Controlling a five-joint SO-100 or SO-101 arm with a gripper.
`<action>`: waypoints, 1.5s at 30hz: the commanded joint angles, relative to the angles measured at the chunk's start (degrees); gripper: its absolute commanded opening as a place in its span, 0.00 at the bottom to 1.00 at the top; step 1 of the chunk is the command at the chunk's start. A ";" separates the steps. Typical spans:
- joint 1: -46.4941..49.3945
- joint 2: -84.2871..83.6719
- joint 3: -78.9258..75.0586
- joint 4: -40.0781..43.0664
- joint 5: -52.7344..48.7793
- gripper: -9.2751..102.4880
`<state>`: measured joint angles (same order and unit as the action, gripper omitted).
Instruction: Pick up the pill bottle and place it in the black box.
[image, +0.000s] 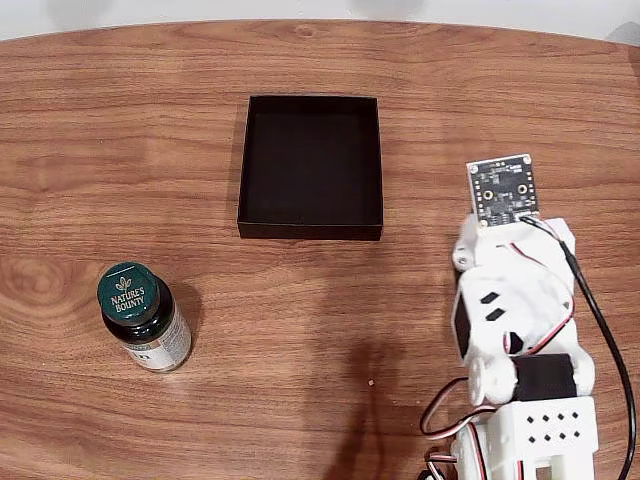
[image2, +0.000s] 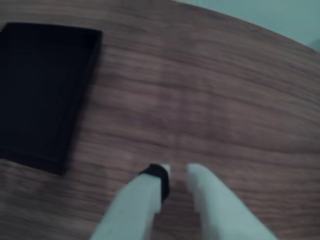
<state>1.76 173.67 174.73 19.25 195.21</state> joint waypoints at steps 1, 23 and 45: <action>-6.06 -0.26 -1.14 -3.08 -0.53 0.08; -34.72 -4.04 -1.14 -3.25 -2.64 0.08; -43.15 9.76 -1.14 31.55 2.64 0.08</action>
<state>-38.14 182.46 174.81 49.48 198.11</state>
